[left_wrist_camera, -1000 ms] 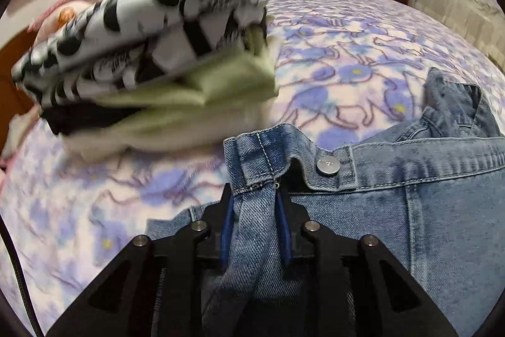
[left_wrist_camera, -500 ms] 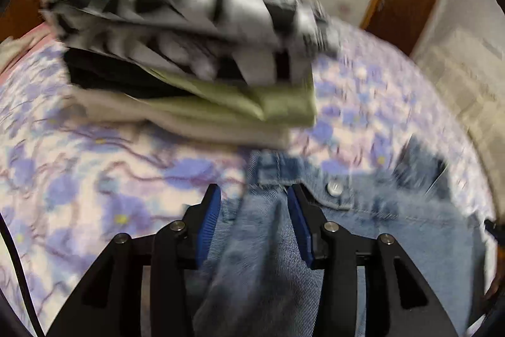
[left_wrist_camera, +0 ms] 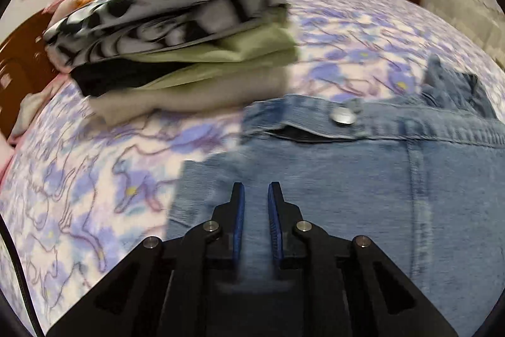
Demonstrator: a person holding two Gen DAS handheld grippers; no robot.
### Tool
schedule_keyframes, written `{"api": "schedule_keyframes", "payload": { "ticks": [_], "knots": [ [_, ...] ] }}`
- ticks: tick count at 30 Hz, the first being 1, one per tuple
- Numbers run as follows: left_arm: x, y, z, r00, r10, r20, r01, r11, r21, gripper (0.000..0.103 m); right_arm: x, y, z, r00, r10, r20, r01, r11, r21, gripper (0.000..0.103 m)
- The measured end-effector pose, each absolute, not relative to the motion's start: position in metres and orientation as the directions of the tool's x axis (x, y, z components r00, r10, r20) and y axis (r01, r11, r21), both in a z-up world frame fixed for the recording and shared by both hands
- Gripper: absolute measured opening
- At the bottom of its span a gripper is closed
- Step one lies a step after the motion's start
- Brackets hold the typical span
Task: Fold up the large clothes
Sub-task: 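Lower the folded jacket onto the bed and open both grippers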
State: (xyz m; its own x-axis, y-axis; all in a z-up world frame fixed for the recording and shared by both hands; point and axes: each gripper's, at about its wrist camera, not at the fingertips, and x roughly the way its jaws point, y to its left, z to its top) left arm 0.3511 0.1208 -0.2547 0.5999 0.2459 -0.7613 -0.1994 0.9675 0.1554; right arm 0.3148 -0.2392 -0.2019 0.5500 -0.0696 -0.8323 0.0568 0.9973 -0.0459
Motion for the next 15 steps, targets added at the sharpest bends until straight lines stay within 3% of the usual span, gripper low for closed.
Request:
{"api": "schedule_keyframes", "payload": {
  "ticks": [2, 4, 5, 7, 11, 15],
  "knots": [
    [0.347, 0.126, -0.256, 0.604, 0.247, -0.758, -0.194, 0.968, 0.161, 0.012, 0.307, -0.267, -0.201, 0.550, -0.203, -0.810, 0.148, 0.978, -0.145, 0.034],
    [0.343, 0.123, -0.258, 0.611, 0.255, -0.749, -0.178, 0.967, 0.184, 0.012, 0.297, -0.303, -0.201, 0.548, -0.226, -0.805, 0.209, 0.969, -0.130, 0.033],
    [0.342, 0.122, -0.259, 0.613, 0.259, -0.746, -0.180, 0.966, 0.187, 0.012, 0.293, -0.318, -0.202, 0.536, -0.245, -0.808, 0.237, 0.962, -0.134, 0.038],
    [0.339, 0.124, -0.258, 0.616, 0.261, -0.743, -0.197, 0.965, 0.176, 0.012, 0.284, -0.341, -0.200, 0.548, -0.195, -0.814, 0.244, 0.967, -0.068, 0.038],
    [0.324, 0.140, -0.248, 0.619, 0.252, -0.744, -0.208, 0.966, 0.153, 0.013, 0.280, -0.341, -0.198, 0.520, -0.280, -0.807, 0.260, 0.952, -0.163, 0.038],
    [0.315, 0.151, -0.229, 0.606, 0.225, -0.763, -0.220, 0.969, 0.111, 0.014, 0.269, -0.347, -0.182, 0.527, -0.214, -0.822, 0.303, 0.952, -0.054, 0.038]
  ]
}}
